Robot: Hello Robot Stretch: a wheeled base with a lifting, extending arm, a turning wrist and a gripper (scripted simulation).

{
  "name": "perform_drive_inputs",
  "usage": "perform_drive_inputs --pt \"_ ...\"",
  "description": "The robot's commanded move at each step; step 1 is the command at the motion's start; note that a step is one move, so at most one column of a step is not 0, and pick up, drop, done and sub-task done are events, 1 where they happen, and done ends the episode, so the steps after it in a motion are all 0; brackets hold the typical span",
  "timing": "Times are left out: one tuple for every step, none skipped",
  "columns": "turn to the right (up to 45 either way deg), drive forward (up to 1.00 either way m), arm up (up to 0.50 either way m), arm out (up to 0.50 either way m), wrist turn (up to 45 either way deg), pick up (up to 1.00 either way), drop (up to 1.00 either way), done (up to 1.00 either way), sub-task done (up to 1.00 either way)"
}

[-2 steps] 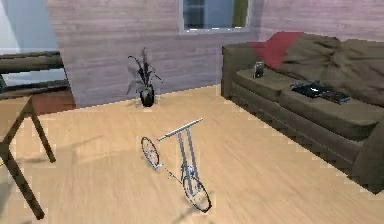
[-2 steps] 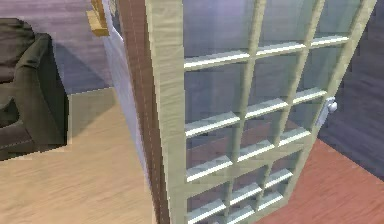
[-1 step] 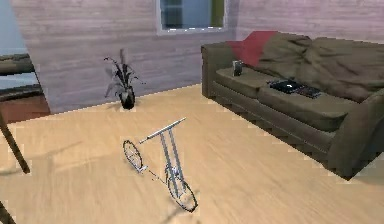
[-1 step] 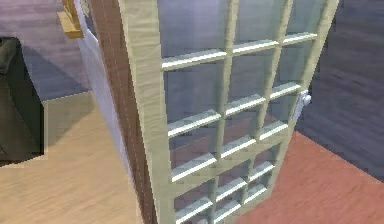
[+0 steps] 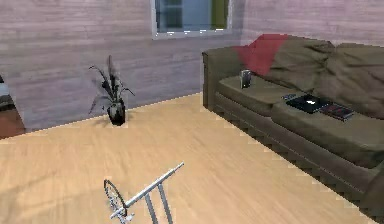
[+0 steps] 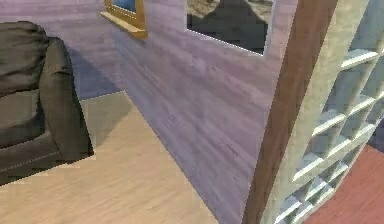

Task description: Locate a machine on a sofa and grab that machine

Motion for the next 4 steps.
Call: perform_drive_inputs --pt "45.0 0.0 0.0 0.0 0.0 0.0 0.0 0.0 0.0" --pt "21.0 0.0 0.0 0.0 0.0 0.0 0.0 0.0 0.0" --pt "0.0 1.0 0.0 0.0 0.0 0.0 0.0 0.0 0.0" --pt "-45.0 0.0 0.0 0.0 0.0 0.0 0.0 0.0 0.0"
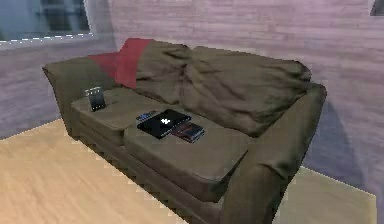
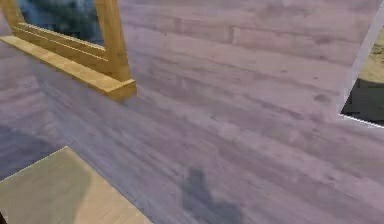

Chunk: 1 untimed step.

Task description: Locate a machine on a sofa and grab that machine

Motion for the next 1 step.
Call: perform_drive_inputs --pt "-39.0 0.0 0.0 0.0 0.0 0.0 0.0 0.0 0.0"
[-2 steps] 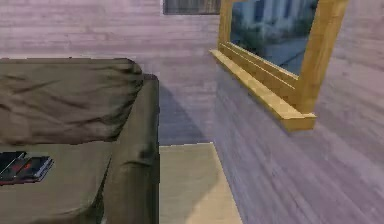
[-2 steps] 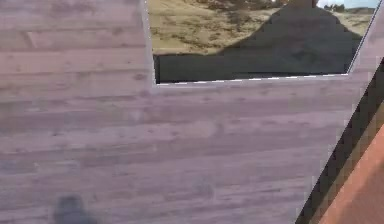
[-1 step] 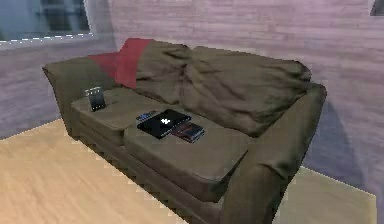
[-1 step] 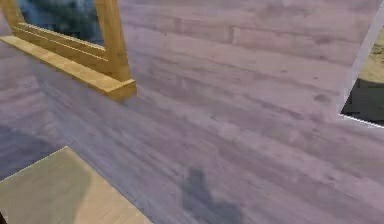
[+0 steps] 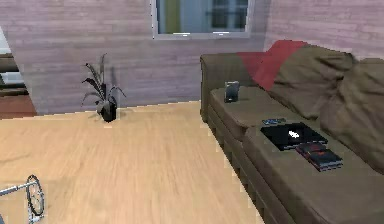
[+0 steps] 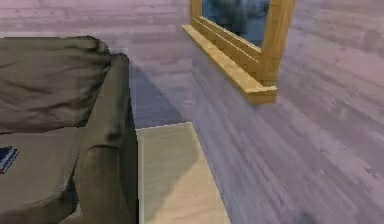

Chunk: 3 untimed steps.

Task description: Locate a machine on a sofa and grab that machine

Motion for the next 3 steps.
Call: perform_drive_inputs --pt "0.0 0.75 0.0 0.0 0.0 0.0 0.0 0.0 0.0" --pt "-33.0 0.0 0.0 0.0 0.0 0.0 0.0 0.0 0.0" --pt "0.0 0.0 0.5 0.0 0.0 0.0 0.0 0.0 0.0"
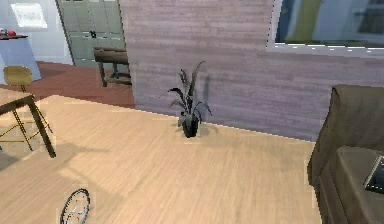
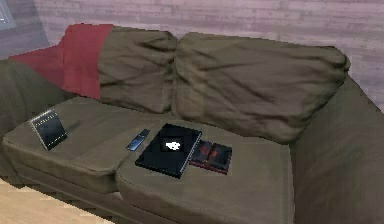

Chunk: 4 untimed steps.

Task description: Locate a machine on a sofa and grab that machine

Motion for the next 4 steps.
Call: perform_drive_inputs --pt "0.0 0.0 0.14 0.0 0.0 0.0 0.0 0.0 0.0" --pt "0.0 0.0 0.0 0.42 0.0 0.0 0.0 0.0 0.0" --pt "0.0 0.0 0.0 0.0 45.0 0.0 0.0 0.0 0.0" --pt "0.0 0.0 0.0 0.0 45.0 0.0 0.0 0.0 0.0"
